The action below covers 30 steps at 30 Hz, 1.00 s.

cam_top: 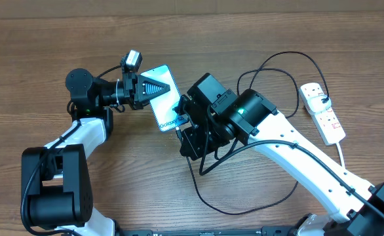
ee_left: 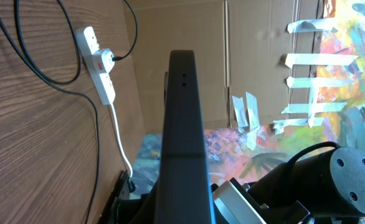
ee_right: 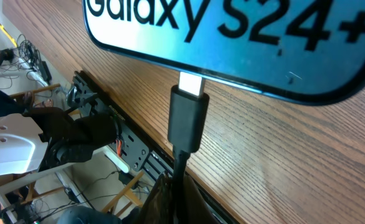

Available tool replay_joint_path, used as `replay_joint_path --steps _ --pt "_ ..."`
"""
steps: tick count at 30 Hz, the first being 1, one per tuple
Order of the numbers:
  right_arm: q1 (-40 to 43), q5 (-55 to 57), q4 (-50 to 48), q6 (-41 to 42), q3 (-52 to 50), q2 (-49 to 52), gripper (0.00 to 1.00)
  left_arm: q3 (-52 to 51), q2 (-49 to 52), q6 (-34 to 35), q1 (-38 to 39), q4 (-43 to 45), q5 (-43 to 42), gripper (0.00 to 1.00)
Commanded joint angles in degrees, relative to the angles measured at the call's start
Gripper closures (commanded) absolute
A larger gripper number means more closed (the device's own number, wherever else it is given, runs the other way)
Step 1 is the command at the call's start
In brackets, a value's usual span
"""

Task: Plug charger to phone and switch on socket
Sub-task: 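Push the USB-C plug up into the phone's port with the right gripper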

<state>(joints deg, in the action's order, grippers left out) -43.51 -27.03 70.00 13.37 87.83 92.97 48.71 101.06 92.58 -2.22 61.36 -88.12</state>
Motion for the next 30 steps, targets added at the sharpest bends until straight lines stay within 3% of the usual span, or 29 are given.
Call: replay_joint_path --steps 1,30 --pt "0.1 -0.1 0.1 0.2 1.5 0.0 0.96 1.3 -0.3 -2.0 0.3 0.6 -1.3 0.96" --pt "0.1 -0.1 0.1 -0.1 1.5 0.0 0.96 1.3 -0.3 -1.7 0.4 -1.2 0.5 0.96"
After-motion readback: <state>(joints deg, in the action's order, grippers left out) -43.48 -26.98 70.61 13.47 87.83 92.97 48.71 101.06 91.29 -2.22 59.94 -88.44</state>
